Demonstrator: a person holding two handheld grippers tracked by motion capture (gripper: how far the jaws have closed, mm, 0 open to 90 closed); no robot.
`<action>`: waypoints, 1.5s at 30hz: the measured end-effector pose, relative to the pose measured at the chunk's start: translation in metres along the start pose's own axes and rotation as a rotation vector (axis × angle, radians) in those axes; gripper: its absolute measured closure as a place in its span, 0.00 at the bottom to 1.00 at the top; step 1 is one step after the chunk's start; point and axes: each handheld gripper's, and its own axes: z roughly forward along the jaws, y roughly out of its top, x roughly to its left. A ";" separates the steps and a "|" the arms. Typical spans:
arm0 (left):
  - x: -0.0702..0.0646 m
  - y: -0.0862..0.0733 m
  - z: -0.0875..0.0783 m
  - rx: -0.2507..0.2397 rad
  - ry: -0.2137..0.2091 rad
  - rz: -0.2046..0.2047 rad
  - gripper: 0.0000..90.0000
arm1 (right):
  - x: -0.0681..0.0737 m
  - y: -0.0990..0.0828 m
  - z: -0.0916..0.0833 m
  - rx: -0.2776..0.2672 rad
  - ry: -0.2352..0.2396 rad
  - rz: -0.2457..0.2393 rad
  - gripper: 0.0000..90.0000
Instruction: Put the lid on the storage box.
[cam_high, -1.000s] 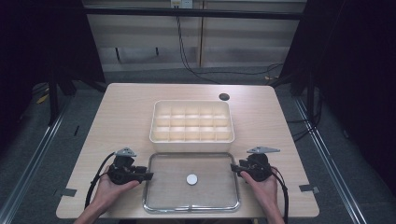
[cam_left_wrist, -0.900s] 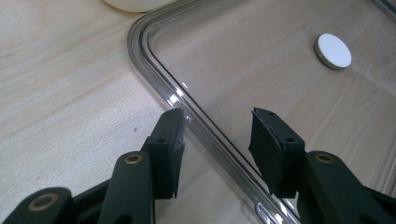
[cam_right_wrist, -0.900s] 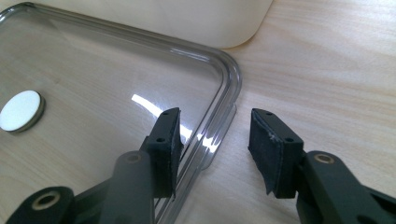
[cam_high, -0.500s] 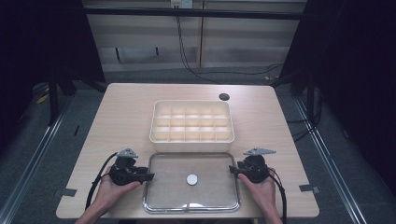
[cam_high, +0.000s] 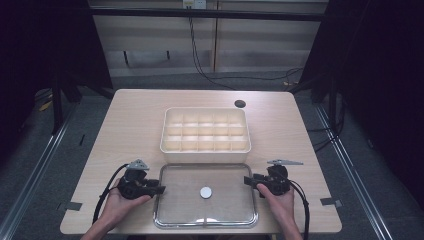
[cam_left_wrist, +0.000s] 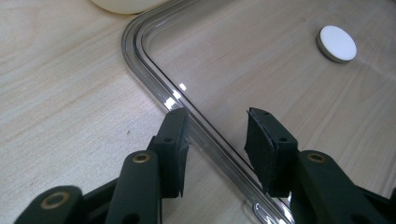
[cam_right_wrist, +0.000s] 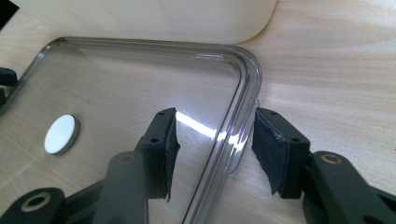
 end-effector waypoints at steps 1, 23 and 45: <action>0.000 0.000 0.000 0.000 0.002 -0.003 0.66 | -0.001 0.000 0.000 0.000 0.006 0.020 0.56; 0.001 -0.002 -0.001 -0.016 -0.005 -0.021 0.66 | -0.025 -0.007 -0.010 -0.075 0.216 0.247 0.70; 0.002 -0.002 0.000 -0.020 -0.028 -0.022 0.65 | -0.014 -0.003 -0.008 -0.030 0.301 0.169 0.74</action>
